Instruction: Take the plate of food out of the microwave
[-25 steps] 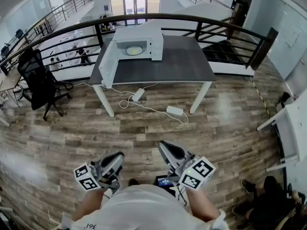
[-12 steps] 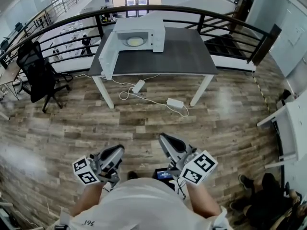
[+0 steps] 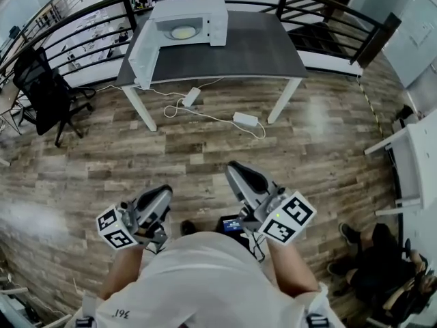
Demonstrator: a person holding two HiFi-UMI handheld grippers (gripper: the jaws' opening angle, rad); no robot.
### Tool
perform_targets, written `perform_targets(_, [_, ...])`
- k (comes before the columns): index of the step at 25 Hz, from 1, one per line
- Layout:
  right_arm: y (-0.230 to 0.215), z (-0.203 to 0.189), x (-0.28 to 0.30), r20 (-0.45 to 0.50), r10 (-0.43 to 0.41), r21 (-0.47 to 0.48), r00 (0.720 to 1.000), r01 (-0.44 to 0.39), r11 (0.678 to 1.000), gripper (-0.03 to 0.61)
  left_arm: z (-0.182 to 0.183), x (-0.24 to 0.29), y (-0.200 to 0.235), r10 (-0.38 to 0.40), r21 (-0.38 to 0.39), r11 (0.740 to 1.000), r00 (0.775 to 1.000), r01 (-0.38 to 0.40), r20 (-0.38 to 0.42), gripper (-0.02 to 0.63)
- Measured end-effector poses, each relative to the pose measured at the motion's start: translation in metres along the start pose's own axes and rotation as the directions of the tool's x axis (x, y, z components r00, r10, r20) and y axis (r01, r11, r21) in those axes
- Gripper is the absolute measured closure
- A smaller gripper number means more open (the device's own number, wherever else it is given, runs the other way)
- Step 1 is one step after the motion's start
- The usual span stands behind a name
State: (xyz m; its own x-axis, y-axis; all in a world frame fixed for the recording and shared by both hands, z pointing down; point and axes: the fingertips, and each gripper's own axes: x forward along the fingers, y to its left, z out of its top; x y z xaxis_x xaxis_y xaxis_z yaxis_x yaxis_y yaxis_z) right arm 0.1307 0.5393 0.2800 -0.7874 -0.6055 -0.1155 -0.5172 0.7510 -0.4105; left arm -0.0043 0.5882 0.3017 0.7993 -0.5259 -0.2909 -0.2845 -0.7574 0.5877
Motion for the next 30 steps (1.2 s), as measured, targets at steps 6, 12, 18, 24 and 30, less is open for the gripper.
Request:
perform_targets(6, [-0.025,0.009,-0.006,0.017,-0.044,0.011,0.999,0.044,0.999,0.517,-0.005,0.023,0.002,-0.02,-0.001,1.0,1.0,0.02,-0.019,0.586])
perform_targets(12, [-0.038,0.01,-0.018,0.013,-0.045,0.011,0.999,0.045,0.999,0.517,-0.018,0.042,0.001,-0.027,0.002,1.0,0.999,0.027,-0.03,0.585])
perform_targets(18, [-0.053,0.014,-0.034,-0.002,-0.041,0.018,0.999,0.041,0.999,0.517,-0.029,0.064,-0.002,-0.014,-0.001,1.0,0.999,0.014,-0.032,0.586])
perform_targets(24, [-0.076,0.012,-0.045,-0.027,-0.017,0.013,0.999,0.017,1.0,0.517,-0.046,0.087,0.003,0.016,0.009,1.0,0.999,-0.016,-0.028,0.586])
perform_targets(30, [-0.097,0.013,-0.038,-0.053,0.006,0.021,0.999,-0.005,1.0,0.517,-0.048,0.103,0.016,0.047,0.009,0.999,0.999,-0.047,-0.024,0.586])
